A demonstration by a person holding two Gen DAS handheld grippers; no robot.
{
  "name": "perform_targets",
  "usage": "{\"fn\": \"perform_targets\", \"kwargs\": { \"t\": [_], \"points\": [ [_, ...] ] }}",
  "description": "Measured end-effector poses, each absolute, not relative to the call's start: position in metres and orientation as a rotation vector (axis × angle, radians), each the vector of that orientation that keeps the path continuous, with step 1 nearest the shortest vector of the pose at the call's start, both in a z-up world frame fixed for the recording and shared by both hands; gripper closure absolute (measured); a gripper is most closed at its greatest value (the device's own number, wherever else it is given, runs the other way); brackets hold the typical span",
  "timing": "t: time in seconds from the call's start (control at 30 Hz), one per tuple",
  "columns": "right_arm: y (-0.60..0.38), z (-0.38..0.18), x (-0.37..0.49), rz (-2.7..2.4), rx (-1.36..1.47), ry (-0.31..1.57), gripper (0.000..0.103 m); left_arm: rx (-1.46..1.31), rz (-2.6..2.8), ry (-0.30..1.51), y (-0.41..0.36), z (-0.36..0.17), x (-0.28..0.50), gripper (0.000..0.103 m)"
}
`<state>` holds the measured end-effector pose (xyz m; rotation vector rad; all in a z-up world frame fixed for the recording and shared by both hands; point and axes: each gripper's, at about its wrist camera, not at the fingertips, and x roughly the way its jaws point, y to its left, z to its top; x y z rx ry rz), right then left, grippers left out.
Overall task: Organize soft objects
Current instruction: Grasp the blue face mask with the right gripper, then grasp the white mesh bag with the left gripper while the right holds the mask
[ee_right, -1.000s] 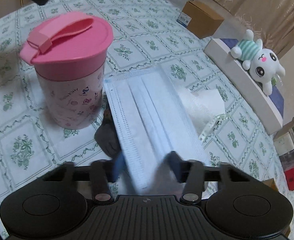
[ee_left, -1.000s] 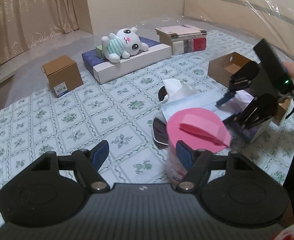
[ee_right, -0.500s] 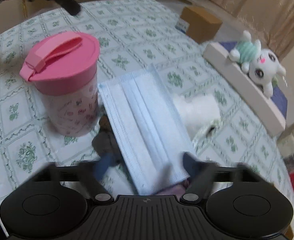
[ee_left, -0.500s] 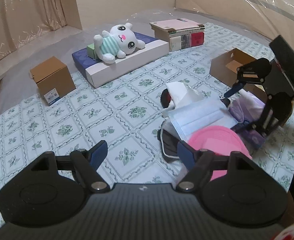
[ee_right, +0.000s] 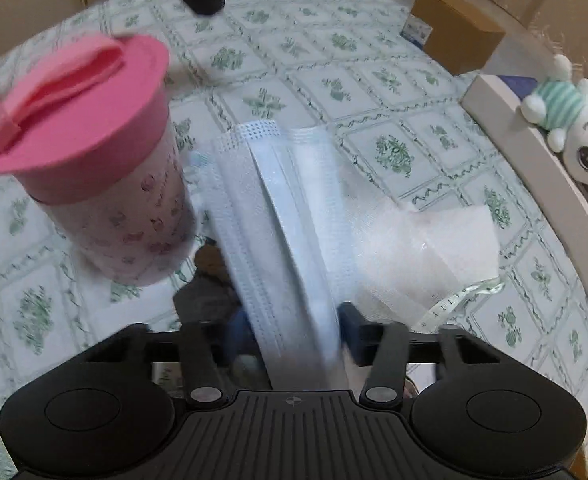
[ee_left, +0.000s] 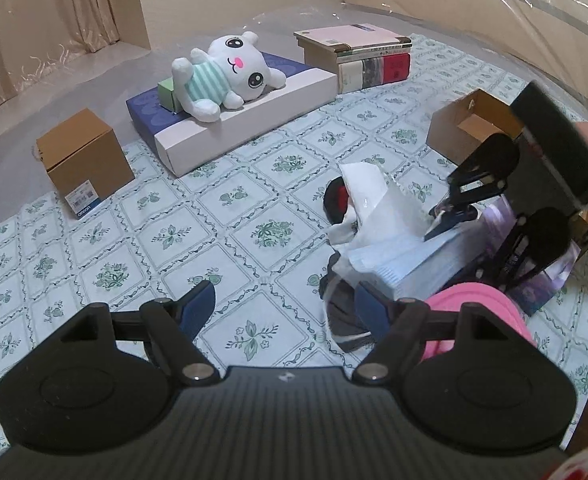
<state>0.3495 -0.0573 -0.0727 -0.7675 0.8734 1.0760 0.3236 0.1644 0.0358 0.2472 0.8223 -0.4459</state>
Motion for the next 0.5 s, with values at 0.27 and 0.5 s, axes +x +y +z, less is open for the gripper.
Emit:
{"fn": "perform_targets", "kwargs": {
  "t": [0.27, 0.5],
  "points": [
    [-0.086, -0.048, 0.34, 1.027, -0.643, 0.883, 0.101, 0.256, -0.461, 0.843, 0.156, 0.038, 0.333, 0.029],
    [-0.121, -0.015, 0.356, 0.879, -0.427, 0.863, 0.102, 0.29, -0.513, 0.872, 0.137, 0.042, 0.356, 0.029]
  ]
}}
